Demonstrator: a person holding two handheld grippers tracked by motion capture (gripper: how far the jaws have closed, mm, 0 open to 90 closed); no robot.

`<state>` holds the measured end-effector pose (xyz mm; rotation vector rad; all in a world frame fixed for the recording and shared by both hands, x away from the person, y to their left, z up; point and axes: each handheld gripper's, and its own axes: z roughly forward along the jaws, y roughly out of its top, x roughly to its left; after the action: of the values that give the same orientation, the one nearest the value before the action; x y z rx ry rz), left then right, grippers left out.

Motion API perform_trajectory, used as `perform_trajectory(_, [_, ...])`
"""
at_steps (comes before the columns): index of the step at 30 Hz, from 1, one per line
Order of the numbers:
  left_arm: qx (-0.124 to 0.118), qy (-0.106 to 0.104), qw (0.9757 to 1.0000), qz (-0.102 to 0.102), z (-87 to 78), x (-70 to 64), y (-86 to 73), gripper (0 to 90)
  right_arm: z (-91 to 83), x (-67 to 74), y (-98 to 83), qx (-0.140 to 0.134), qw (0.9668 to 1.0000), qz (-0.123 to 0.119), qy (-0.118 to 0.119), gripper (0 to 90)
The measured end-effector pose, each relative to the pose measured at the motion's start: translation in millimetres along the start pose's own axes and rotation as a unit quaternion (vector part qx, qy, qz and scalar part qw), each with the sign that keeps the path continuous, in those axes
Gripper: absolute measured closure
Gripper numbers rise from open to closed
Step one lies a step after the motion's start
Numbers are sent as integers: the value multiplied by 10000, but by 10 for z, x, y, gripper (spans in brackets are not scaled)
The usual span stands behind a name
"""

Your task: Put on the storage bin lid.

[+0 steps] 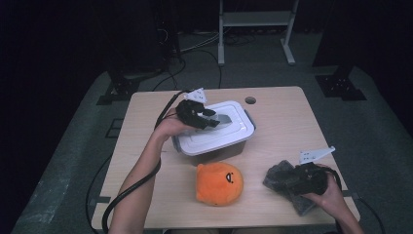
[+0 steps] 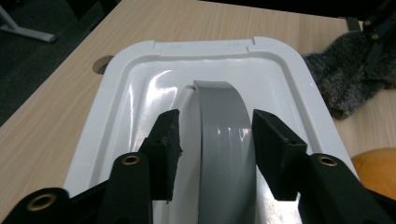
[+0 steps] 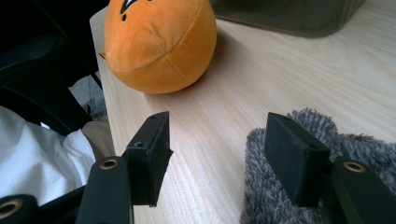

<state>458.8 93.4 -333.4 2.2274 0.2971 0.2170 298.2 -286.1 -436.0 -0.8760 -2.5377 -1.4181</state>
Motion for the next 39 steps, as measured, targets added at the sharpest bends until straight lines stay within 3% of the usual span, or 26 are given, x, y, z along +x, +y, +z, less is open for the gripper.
perform_trajectory(5, [28,49,10000,79,21,-25,23,550,2,2,2,0,10000,-15,12,399])
perform_trajectory(8, [162,132,9997,141,51,-43,28,579,7,2,2,5,10000,-28,16,399])
perform_trajectory(10, [141,137,9997,169,56,-55,30,656,14,7,4,16,10000,-37,27,399])
perform_trajectory(23, [139,256,9994,165,-6,-68,76,663,11,10,1,14,10000,-46,40,399])
perform_trajectory(26, [182,318,9991,201,-62,-79,102,663,14,12,0,21,10000,-54,47,400])
perform_trajectory(32, [12,385,9991,162,-233,-116,122,663,20,17,4,40,10000,-54,44,399])
perform_trajectory(39, [25,505,9985,223,-564,-252,55,662,18,19,-1,54,10000,-56,26,399])
